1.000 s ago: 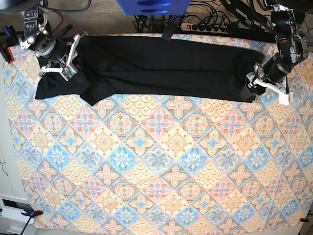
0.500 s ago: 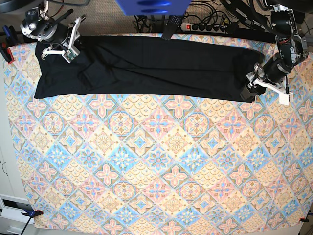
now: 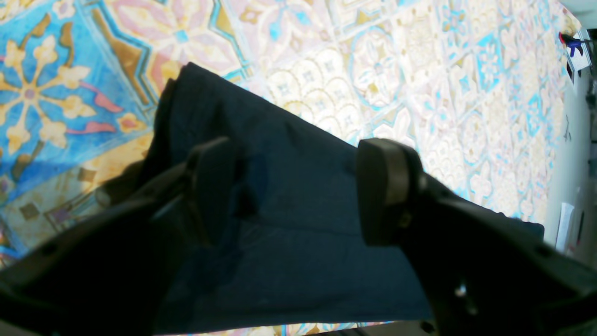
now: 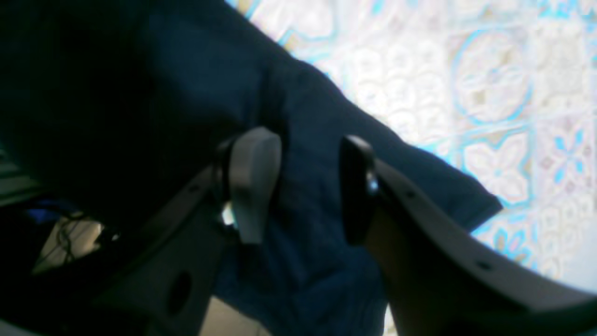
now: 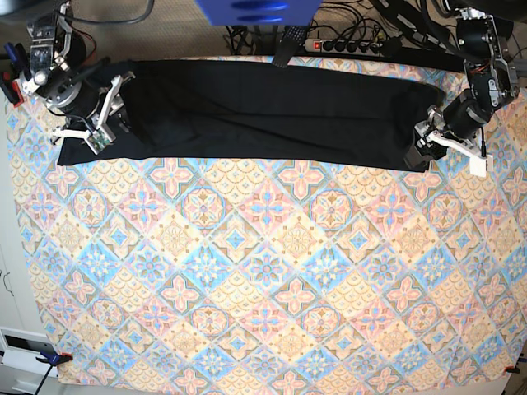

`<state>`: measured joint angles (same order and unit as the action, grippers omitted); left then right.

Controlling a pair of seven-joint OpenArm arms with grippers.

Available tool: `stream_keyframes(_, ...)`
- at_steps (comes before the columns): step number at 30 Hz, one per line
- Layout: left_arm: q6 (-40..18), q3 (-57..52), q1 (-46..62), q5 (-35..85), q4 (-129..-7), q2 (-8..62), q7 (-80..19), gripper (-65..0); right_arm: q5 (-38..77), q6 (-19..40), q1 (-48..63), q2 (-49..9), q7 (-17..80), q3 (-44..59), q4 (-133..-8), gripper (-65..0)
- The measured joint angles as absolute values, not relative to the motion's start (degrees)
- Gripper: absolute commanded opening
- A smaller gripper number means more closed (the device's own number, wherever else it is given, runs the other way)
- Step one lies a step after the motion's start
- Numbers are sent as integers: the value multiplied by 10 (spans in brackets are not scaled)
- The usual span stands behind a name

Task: Fold the T-shirt properly
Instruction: 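Adjust the right gripper's hold on the strip end, smoothing the fold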

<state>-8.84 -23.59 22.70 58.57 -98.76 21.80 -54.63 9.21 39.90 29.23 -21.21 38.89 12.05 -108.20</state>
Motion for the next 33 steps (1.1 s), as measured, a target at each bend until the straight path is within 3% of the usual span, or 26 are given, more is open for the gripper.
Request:
stream_keyframes(5, -88, -236, 229, 586, -987, 219, -547, -247, 92, 397, 281, -211, 447, 124, -1084, -401)
stream_keyframes(14, -88, -236, 229, 586, -987, 219, -547, -247, 92, 402, 373, -211, 452, 120, -1106, -406)
stream_keyframes(21, -88, -236, 227, 586, -987, 219, -546, -247, 94, 402, 385, -211, 444, 121, -1118, -566)
stream_keyframes(33, -88, -236, 227, 585, -987, 219, -546, -247, 94, 402, 383, -211, 448, 122, -1118, -568)
